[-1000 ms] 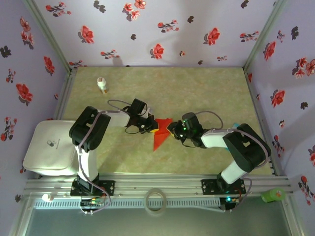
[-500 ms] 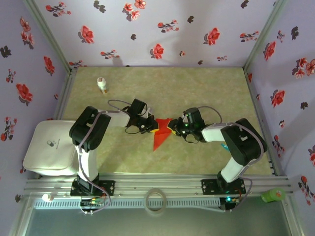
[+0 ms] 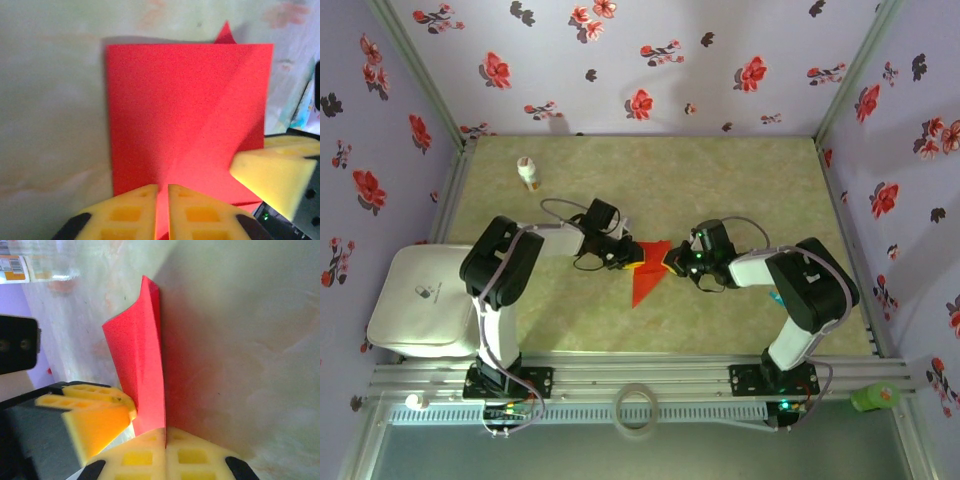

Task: Fold a paper plane with a square sheet of paper (pick it up from the middle)
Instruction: Fold the wing for the fifth time at the center of the table.

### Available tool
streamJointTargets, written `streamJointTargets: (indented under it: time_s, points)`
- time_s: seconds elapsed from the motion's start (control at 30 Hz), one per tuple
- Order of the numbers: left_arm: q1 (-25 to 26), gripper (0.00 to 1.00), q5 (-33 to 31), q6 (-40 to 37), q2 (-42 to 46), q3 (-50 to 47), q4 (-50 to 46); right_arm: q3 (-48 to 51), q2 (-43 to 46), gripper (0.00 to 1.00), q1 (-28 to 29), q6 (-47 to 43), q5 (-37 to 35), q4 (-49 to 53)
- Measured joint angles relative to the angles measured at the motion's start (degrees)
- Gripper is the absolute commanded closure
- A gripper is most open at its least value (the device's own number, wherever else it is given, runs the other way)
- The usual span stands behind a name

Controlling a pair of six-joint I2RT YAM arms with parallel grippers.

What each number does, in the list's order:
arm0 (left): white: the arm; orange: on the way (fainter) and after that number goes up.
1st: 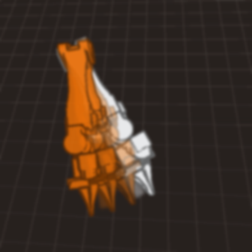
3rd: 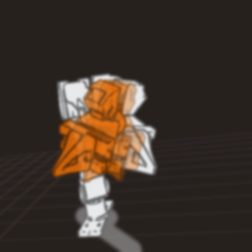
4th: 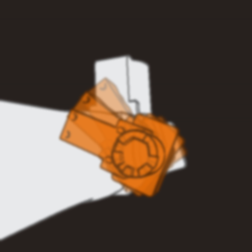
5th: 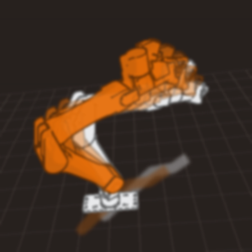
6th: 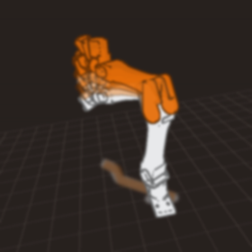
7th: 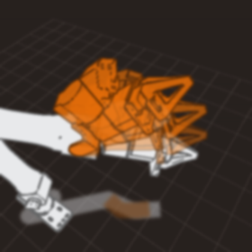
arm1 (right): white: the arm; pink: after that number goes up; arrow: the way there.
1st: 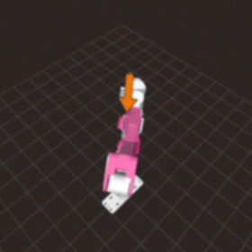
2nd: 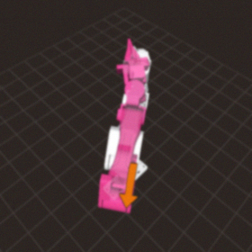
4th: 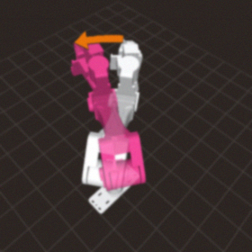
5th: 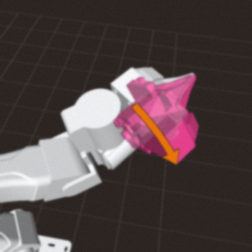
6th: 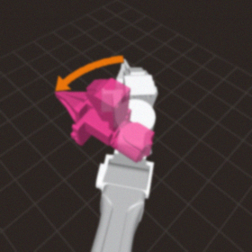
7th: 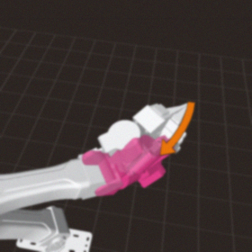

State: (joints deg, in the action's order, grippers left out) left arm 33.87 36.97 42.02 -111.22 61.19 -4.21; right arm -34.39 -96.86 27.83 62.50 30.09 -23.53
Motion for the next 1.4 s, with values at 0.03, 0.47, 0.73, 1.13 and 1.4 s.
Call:
streamJointTargets:
  time_s: [0.03,0.47,0.73,1.13,1.4]
  points:
    - [0.04,0.64,-0.37,-1.29,0.92,1.01,-1.84,0.07,0.11,0.96,-0.02,0.66,-0.31,-0.22]
    - [11.74,0.55,-16.96,-18.18,14.47,0.09,-7.82,3.76,5.81,0.98,0.96,11.26,-8.81,-2.82]
    - [17.86,0.48,-27.98,-23.45,14.97,-5.42,-7.8,3.76,5.81,0.98,2.19,14.29,-11.06,-3.28]
    - [22.05,0.52,-38.95,-27.45,14.84,-5.42,-7.26,3.76,6.03,0.98,2.93,15.78,-12.17,-3.26]
    - [22.82,0.51,-41.51,-28.63,13.25,-5.38,-6.97,3.76,6.05,0.98,2.93,16.17,-12.17,-3.28]
